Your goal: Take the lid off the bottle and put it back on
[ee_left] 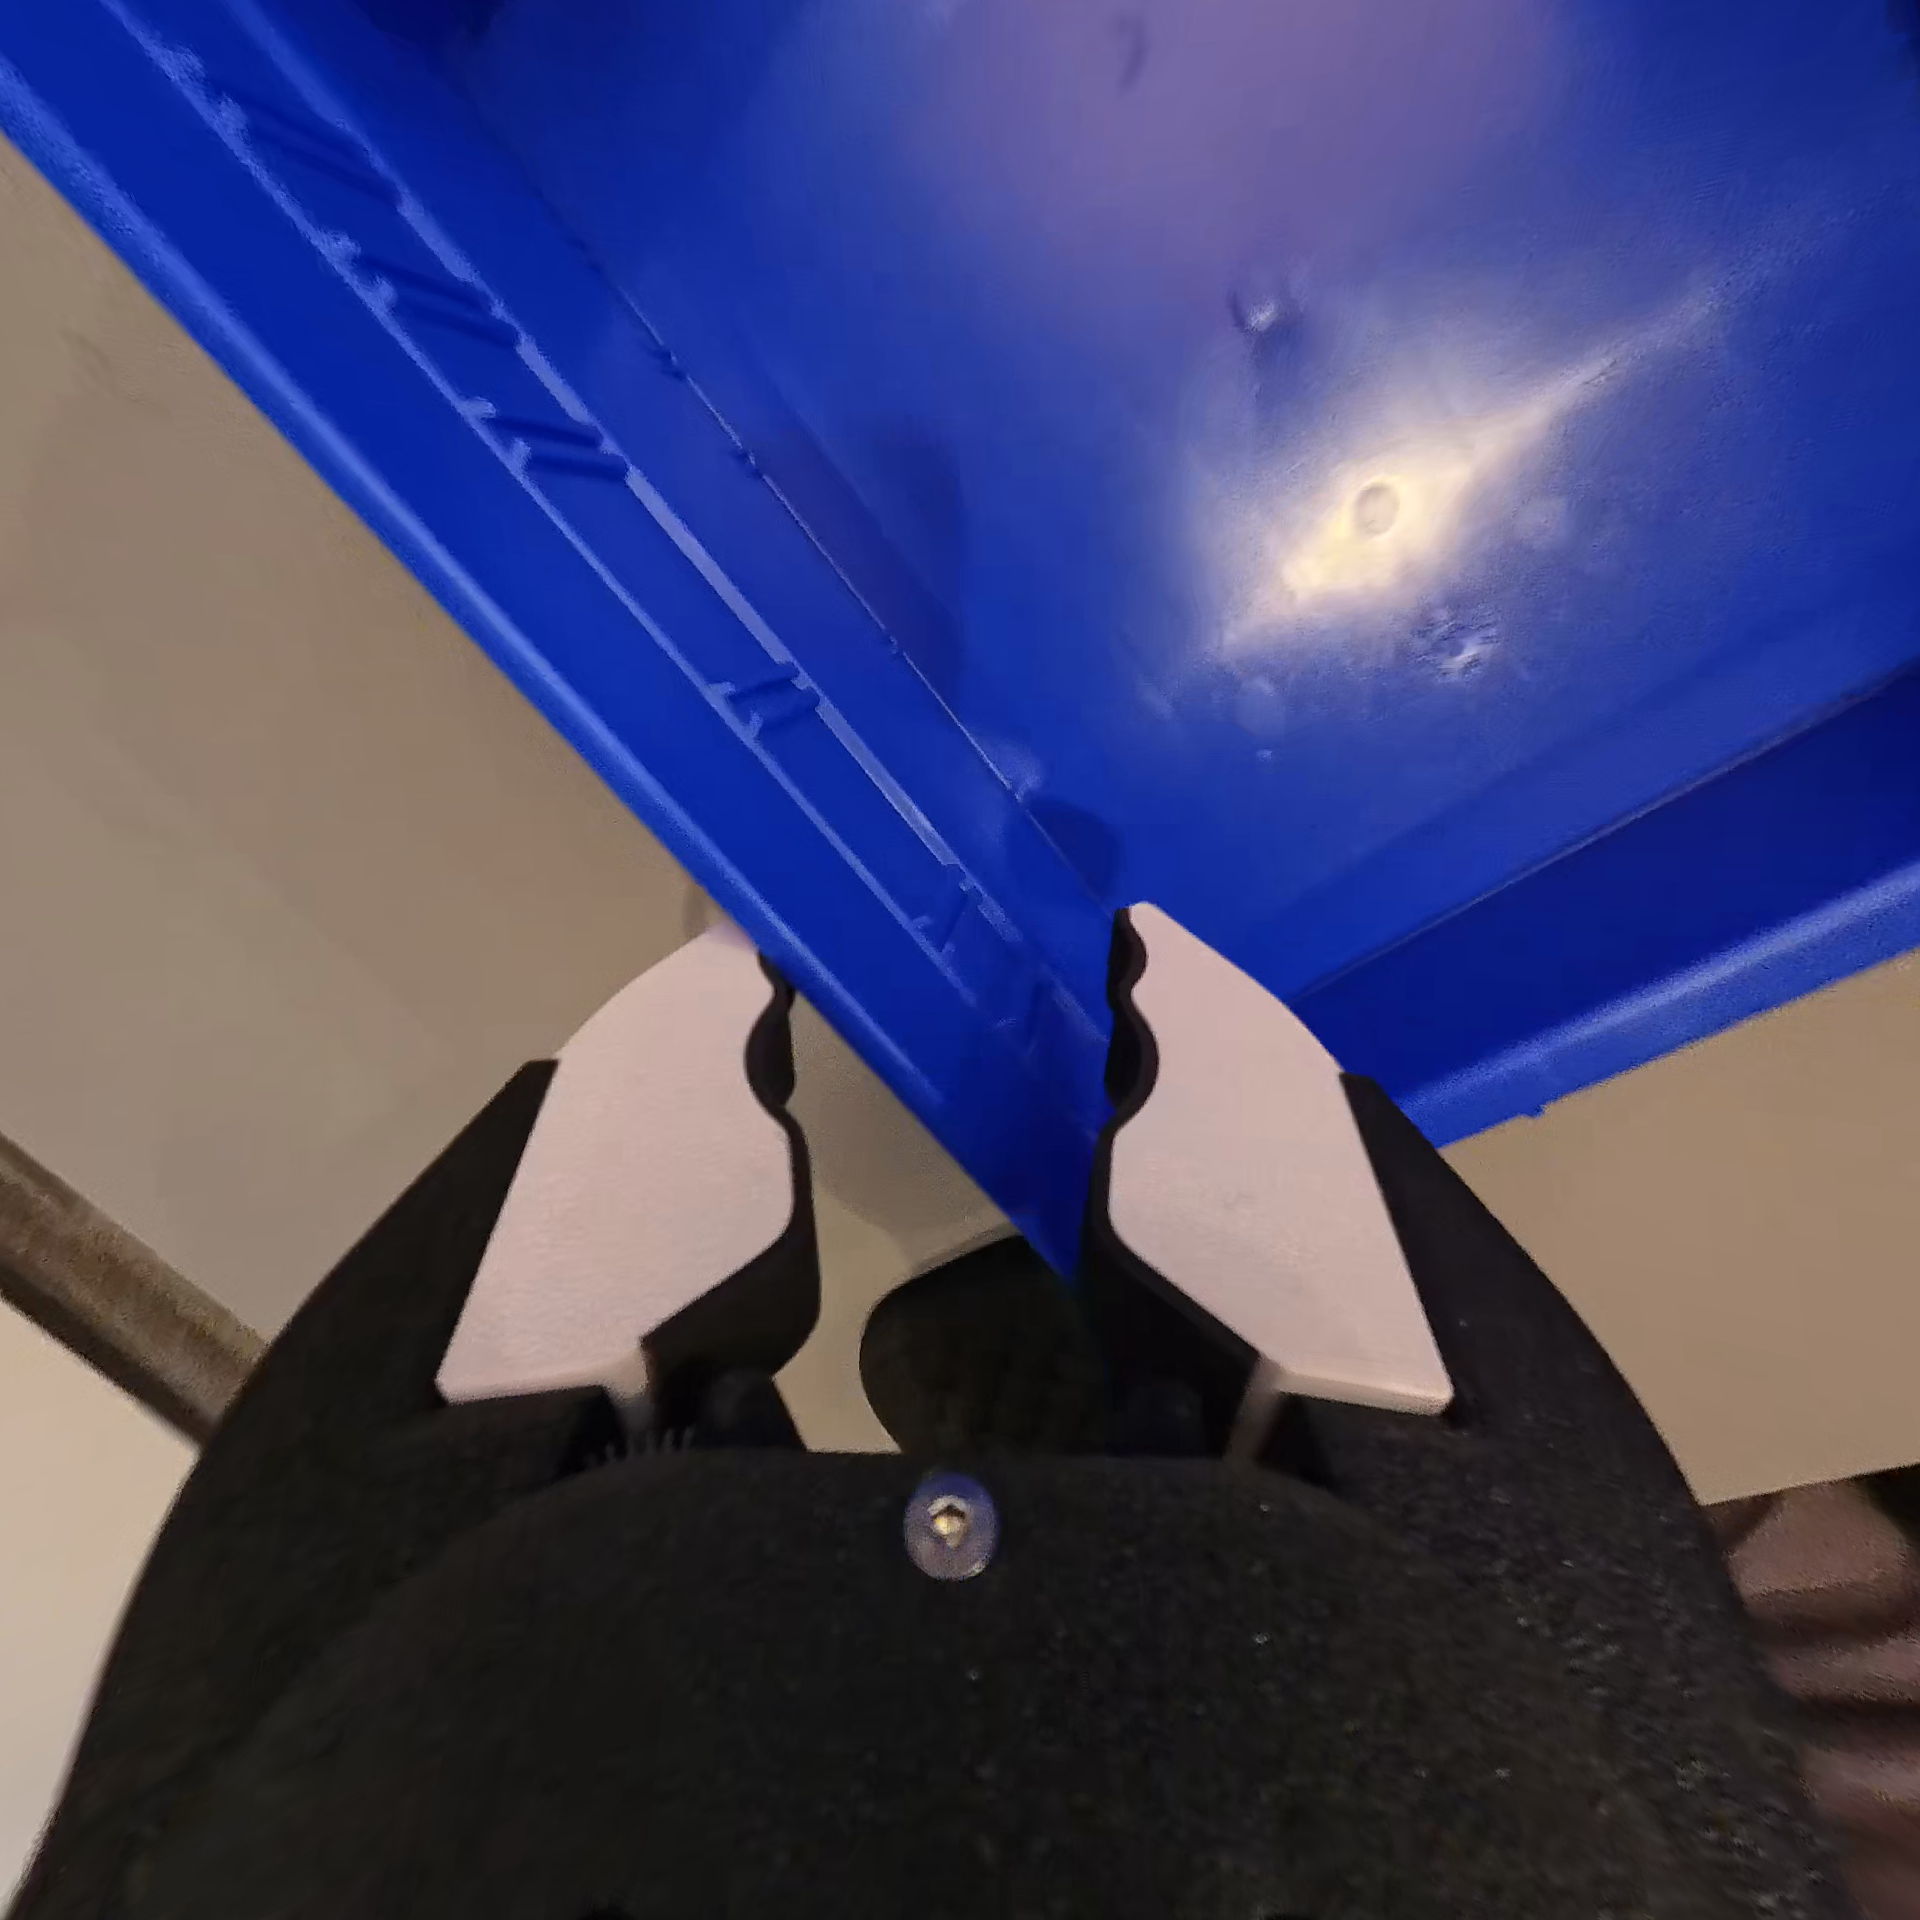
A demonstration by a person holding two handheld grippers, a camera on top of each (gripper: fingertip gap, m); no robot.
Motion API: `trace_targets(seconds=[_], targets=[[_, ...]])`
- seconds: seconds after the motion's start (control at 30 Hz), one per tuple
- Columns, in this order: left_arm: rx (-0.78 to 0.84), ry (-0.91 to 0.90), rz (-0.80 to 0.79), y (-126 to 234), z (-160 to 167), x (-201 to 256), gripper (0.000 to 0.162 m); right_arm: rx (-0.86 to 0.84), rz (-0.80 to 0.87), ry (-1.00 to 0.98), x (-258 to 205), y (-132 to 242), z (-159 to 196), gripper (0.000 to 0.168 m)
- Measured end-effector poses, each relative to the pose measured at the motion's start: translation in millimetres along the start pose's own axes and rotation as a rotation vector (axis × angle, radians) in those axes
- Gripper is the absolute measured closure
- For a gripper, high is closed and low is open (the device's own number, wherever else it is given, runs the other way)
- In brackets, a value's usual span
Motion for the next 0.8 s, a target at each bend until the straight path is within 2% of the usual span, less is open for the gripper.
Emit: trace_targets(seconds=[0.13,0.2,0.47,0.67,0.8], targets=[[0.161,-0.020,-0.024,36.8,-5.9,-11.5,0.124,0.033,-0.018,-0.016,15.8,1.8,11.9,0.163],[0.240,-0.019,0.019,58.5,-5.0,-12.3,0.133,0.050,-0.021,-0.035,23.9,4.3,18.9,0.163],[0.437,0.051,0.089,116.5,17.4,-37.6,0.133,0.100,0.030,-0.104,52.5,29.9,42.4,0.163],[0.480,0.077,0.097,126.3,23.5,-47.2,0.133,0.121,0.048,-0.112,50.1,63.3,44.4,0.162],[0.480,0.079,0.088,126.1,23.7,-49.6,0.133,0.110,0.068,-0.080,29.1,98.3,36.2,0.162]])
Point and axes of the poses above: each gripper's, where its closed fingertips meet, y back along the fingers, z out of its underside, x = y × z across the jaws, the point moved 1 cm from there along y, back along the fingers, and after that the axes turned 6 degrees about y, right-handed, at the moved point
